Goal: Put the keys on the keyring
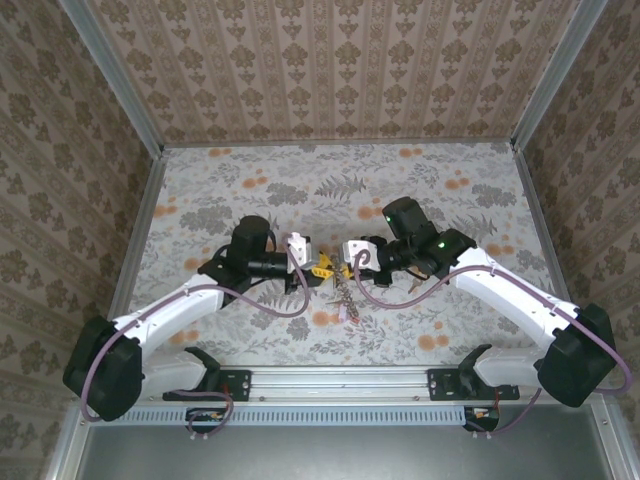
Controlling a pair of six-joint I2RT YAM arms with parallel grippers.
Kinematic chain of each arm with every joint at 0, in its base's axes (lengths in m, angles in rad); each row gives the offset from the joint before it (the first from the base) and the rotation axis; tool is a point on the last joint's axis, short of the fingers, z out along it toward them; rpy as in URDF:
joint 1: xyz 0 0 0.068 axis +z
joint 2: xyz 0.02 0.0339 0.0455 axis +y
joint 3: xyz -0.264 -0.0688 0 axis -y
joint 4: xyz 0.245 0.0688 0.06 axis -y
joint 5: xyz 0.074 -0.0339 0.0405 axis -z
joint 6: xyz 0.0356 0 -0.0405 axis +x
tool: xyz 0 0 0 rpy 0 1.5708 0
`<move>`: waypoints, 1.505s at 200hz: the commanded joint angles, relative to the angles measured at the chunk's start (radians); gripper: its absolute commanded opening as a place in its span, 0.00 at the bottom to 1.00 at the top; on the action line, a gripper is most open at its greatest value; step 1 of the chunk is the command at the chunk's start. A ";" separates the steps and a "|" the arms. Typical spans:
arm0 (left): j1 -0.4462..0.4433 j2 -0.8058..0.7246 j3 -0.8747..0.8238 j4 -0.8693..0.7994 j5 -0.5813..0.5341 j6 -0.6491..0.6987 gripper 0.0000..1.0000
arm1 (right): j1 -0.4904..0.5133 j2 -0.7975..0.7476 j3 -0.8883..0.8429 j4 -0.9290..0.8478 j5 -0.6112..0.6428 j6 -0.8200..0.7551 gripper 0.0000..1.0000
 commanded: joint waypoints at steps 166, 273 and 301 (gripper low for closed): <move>-0.013 -0.075 0.026 -0.100 0.032 0.054 0.29 | 0.030 0.022 0.063 0.028 0.033 0.006 0.00; -0.051 -0.086 -0.004 -0.090 -0.011 0.019 0.15 | 0.035 -0.025 -0.043 0.315 0.028 0.184 0.00; -0.065 -0.116 -0.026 -0.085 -0.014 -0.002 0.24 | 0.035 -0.033 -0.083 0.411 0.049 0.238 0.00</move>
